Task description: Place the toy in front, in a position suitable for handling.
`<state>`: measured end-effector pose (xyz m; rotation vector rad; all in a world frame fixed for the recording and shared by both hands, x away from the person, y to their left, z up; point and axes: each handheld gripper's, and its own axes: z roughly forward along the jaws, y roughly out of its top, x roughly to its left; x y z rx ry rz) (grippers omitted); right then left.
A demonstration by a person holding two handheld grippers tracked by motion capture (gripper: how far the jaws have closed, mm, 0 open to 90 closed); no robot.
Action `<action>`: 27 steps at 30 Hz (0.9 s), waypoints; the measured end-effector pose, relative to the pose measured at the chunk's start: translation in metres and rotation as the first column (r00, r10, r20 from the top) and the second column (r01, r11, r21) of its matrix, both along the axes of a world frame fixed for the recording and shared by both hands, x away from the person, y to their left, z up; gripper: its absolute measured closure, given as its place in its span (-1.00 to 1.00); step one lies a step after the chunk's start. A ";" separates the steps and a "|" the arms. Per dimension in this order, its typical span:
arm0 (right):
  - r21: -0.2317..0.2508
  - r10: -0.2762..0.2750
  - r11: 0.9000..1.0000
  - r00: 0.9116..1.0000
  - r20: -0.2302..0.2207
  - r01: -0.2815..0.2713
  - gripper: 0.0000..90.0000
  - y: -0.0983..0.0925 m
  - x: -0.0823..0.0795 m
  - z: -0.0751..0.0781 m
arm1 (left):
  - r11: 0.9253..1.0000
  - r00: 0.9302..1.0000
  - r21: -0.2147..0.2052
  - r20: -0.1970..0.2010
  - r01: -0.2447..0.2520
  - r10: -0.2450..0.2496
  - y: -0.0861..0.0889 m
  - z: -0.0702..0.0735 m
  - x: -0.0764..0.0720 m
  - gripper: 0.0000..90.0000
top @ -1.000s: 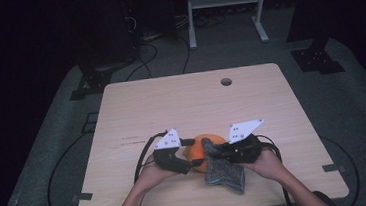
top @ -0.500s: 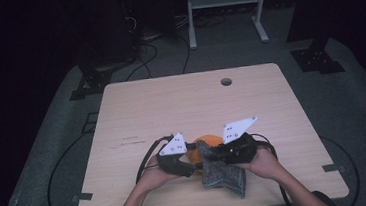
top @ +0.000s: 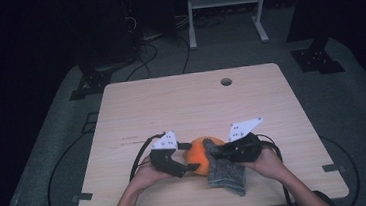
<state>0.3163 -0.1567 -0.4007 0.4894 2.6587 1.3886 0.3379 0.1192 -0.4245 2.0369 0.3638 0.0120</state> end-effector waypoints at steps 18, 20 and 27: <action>0.078 -0.025 0.997 0.997 0.077 0.018 0.77 -0.017 -0.020 0.011 | 0.999 0.975 0.036 0.224 -0.009 0.000 -0.016 0.013 -0.006 0.05; 0.059 -0.028 0.998 0.993 0.112 0.021 0.77 -0.010 -0.020 0.016 | 0.998 0.963 0.068 0.270 -0.009 -0.010 -0.018 0.014 -0.004 0.05; -0.067 0.019 0.998 0.985 0.172 -0.008 0.77 0.025 -0.013 0.008 | 0.991 0.967 0.132 0.244 0.037 -0.069 -0.014 -0.003 0.003 0.04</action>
